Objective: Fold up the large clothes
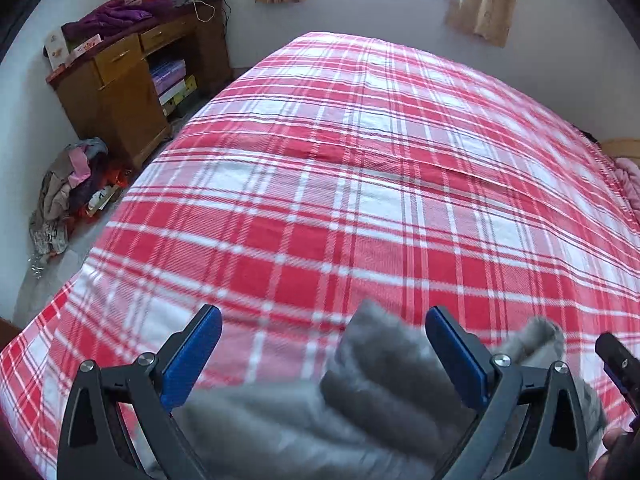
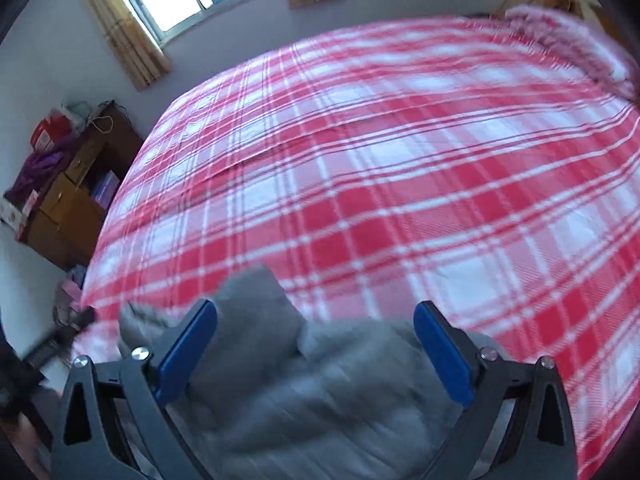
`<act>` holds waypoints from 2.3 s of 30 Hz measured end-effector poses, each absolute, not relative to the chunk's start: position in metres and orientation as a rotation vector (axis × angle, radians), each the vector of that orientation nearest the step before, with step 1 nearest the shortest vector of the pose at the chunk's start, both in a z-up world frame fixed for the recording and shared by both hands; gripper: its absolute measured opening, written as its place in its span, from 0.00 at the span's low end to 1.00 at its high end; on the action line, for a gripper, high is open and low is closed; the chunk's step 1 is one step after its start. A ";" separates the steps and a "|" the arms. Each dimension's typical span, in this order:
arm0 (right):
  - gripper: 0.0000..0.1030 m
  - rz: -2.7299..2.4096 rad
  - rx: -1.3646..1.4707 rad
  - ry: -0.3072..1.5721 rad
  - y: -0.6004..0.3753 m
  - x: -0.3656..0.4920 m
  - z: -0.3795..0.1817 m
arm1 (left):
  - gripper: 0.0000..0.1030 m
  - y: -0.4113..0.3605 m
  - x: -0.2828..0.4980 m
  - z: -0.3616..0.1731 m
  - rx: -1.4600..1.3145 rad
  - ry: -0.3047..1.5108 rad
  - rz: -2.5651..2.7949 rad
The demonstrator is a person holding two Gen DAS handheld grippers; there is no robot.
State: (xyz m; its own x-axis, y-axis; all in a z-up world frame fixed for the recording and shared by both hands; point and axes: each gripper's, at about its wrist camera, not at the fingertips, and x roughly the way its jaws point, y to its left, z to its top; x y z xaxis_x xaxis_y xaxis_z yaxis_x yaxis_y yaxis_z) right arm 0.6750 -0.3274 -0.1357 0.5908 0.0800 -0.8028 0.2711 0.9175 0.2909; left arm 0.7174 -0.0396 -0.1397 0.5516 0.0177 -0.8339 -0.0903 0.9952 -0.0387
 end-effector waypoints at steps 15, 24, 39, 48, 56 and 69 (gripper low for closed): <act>0.13 0.090 0.300 1.010 -0.310 0.664 -0.167 | 0.10 -0.040 0.643 -0.145 0.002 0.880 -0.173; 0.08 0.090 0.173 0.881 -0.320 0.567 -0.158 | 0.06 -0.019 0.554 -0.154 0.020 0.791 -0.147; 0.11 0.010 0.034 0.890 -0.321 0.532 -0.189 | 0.36 0.005 0.503 -0.150 0.056 0.761 -0.085; 0.48 0.016 0.127 0.879 -0.339 0.498 -0.156 | 0.91 0.032 0.506 -0.081 -0.034 0.612 0.050; 0.38 0.006 0.180 0.706 -0.317 0.507 -0.097 | 0.91 -0.043 0.570 -0.119 0.108 0.641 0.044; 0.34 0.085 0.261 0.849 -0.292 0.556 -0.200 | 0.91 -0.054 0.582 -0.210 0.221 0.755 0.071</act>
State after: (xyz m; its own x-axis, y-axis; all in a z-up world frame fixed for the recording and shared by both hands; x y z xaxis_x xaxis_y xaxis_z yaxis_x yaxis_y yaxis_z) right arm 0.5561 -0.2922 -0.2001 0.6597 0.1777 -0.7302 0.0297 0.9647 0.2616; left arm 0.5820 -0.0536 -0.2102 0.7271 0.1433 -0.6714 0.0152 0.9744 0.2244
